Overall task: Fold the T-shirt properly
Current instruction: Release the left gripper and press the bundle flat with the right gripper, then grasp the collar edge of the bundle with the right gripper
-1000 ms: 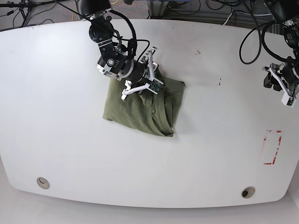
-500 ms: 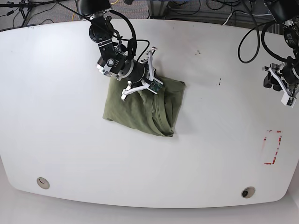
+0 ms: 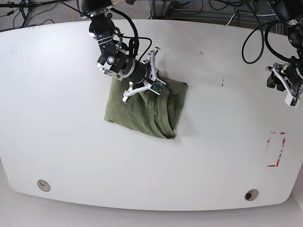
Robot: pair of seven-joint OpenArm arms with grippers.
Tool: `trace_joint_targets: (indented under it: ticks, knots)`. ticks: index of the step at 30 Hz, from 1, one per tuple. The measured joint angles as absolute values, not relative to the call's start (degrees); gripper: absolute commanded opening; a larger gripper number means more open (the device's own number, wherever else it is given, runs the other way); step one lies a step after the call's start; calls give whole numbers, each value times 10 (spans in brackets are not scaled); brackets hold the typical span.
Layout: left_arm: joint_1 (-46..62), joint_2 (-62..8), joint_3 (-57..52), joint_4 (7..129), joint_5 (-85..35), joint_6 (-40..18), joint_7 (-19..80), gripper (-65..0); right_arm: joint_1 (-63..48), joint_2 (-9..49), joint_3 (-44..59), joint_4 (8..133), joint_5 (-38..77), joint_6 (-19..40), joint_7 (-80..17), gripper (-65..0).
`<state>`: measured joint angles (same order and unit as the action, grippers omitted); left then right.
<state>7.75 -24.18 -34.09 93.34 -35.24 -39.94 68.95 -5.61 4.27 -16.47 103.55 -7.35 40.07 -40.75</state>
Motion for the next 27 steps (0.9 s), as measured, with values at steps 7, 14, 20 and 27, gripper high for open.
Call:
trace_joint_targets:
  ticks: [7,14,20,27]
  knots:
    - [77,-242,-341,933,-352,-399,689,-411,-60,36,-165,1082,-72,401,-442,-650]
    - [77,-242,-341,933,-353,-399,689,-411,-59,17,-166,1100,-71,401,-450,-650]
    - [77,-243,-341,933,-353,-399,689,-411,-57,3,-164,1100,-74,401,-453,-650]
    - [84,-245,-341,933,-356,-399,689,-411,-53,-18,-165,1100,-73,401,-452,-648]
